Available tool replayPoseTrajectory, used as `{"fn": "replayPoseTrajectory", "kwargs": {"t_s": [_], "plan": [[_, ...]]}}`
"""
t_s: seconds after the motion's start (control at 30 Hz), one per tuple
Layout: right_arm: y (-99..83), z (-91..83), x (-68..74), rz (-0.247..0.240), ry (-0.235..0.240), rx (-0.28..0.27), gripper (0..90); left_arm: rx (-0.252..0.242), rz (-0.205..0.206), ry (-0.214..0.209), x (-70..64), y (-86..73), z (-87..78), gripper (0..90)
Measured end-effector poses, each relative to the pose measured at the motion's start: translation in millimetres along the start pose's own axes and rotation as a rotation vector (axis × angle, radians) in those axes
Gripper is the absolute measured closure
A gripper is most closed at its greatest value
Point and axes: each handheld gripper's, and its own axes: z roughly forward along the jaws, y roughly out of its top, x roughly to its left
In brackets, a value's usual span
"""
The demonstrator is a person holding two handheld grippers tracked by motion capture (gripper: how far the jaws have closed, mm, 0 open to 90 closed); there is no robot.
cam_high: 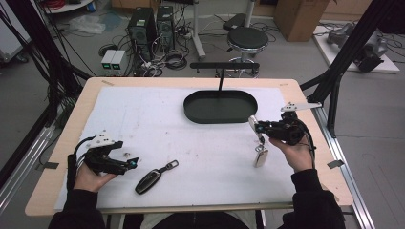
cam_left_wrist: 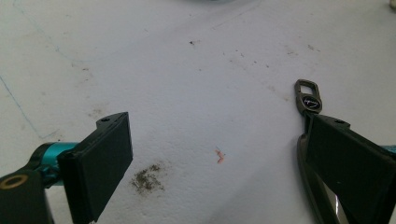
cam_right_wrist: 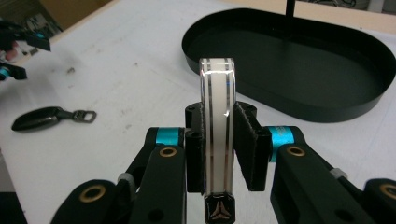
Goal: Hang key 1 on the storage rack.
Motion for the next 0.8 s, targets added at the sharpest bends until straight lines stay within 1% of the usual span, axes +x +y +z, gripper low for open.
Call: {"fn": "replayPoseTrajectory", "kwargs": {"t_s": [0.03, 0.1, 0.23, 0.3, 0.5, 0.63, 0.73, 0.8], "plan": [[1.9, -0.7, -0.1, 0.004, 0.005, -0.003, 75.1, -0.005, -0.006, 0.001, -0.4, 0.0, 0.5, 8.3], [5.7, -1.4, -1.0, 0.013, 0.022, -0.019, 75.1, 0.001, 0.000, 0.000, 0.3, 0.0, 0.1, 8.3], [14.3, -3.0, -3.9, 0.042, 0.071, -0.057, 75.1, -0.006, -0.005, 0.001, 0.3, 0.0, 0.5, 8.3], [19.2, -3.0, -5.3, 0.045, 0.082, -0.071, 75.1, -0.010, -0.006, -0.001, 0.5, 0.0, 0.3, 8.3], [36.1, -3.4, -7.4, 0.040, 0.081, -0.073, 75.1, -0.016, -0.008, -0.002, 1.6, 0.0, -0.1, 8.3], [48.7, -2.9, -7.5, 0.025, 0.078, -0.074, 75.1, -0.015, -0.006, -0.001, 2.1, 0.0, 0.2, 8.3], [57.8, -1.4, -7.1, 0.016, 0.084, -0.082, 75.1, -0.016, -0.008, -0.002, 2.5, 0.0, 0.1, 8.3], [63.4, 0.5, -6.2, 0.020, 0.089, -0.074, 75.1, -0.018, -0.008, -0.003, 2.7, 0.0, 0.0, 8.3]]}}
